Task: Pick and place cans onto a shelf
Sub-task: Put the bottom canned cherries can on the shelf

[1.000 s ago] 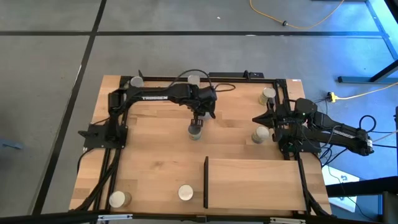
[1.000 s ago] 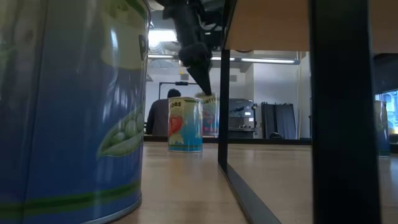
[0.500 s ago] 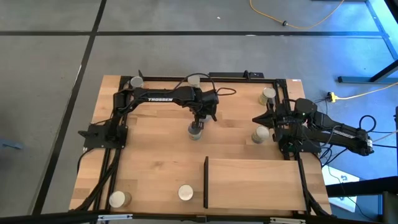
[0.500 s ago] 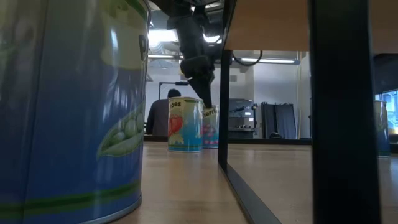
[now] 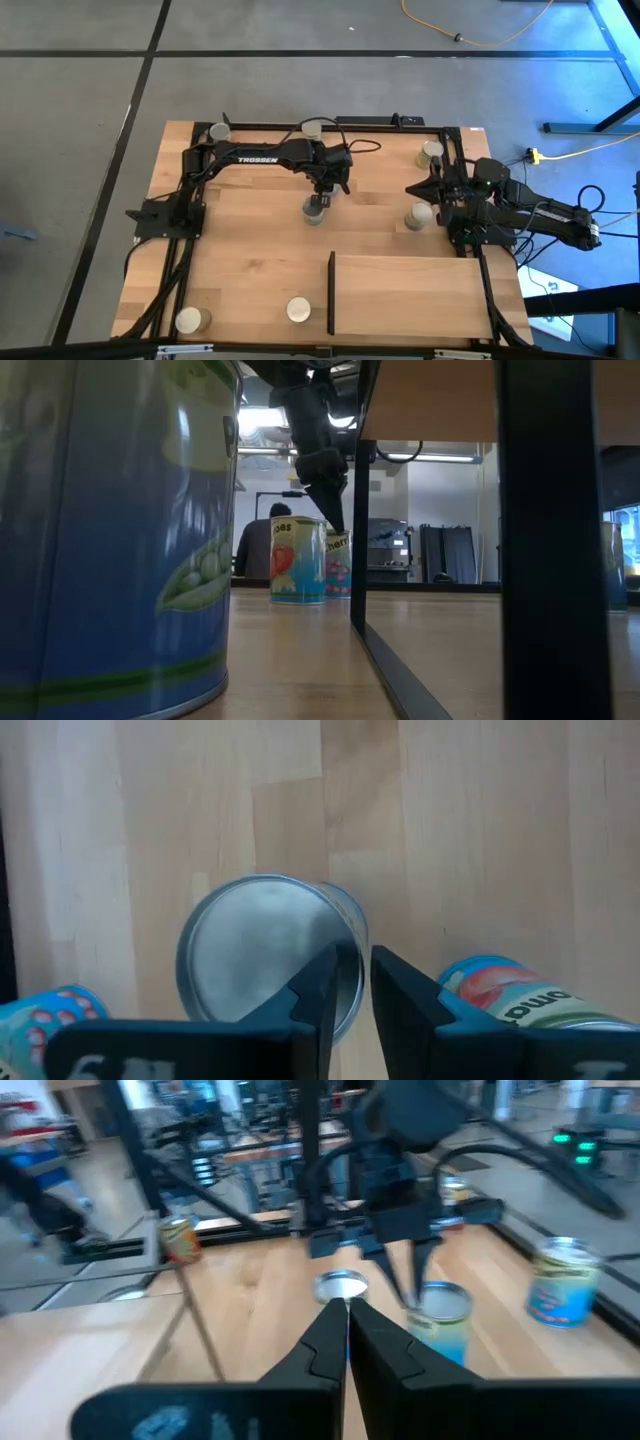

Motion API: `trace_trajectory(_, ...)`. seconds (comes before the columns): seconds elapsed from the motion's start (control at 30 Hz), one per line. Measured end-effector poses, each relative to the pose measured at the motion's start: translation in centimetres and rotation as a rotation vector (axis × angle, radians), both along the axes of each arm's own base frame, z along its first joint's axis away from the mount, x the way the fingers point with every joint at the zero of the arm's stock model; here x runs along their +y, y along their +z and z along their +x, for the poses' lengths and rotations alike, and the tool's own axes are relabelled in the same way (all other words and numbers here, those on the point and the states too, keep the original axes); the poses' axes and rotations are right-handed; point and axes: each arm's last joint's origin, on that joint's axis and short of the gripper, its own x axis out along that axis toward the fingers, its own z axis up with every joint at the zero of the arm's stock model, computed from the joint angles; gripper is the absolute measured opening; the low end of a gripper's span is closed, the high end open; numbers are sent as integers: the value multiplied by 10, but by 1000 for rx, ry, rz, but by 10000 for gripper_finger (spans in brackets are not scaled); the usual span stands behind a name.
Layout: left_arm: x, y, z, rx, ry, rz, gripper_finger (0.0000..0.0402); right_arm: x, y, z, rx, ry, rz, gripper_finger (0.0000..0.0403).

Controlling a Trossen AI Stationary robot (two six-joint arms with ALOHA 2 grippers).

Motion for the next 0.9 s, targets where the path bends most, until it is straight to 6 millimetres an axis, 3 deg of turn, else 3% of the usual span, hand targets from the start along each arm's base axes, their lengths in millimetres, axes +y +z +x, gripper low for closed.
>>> trace_trajectory(0.13,0,13,2,-28,23,14,56,-1,0,0,1,-42,-10,18)
trace_trajectory(0.27,-2,41,5,-57,24,22,58,-1,3,0,3,-55,-10,18)
trace_trajectory(0.53,-7,100,-4,-92,73,32,57,-4,66,6,119,-73,-75,8)
trace_trajectory(0.73,-11,134,-21,-70,120,2,56,-16,102,35,428,-97,-62,8)
trace_trajectory(0.9,-11,141,-41,58,155,-35,58,-27,118,71,643,-56,-72,8)
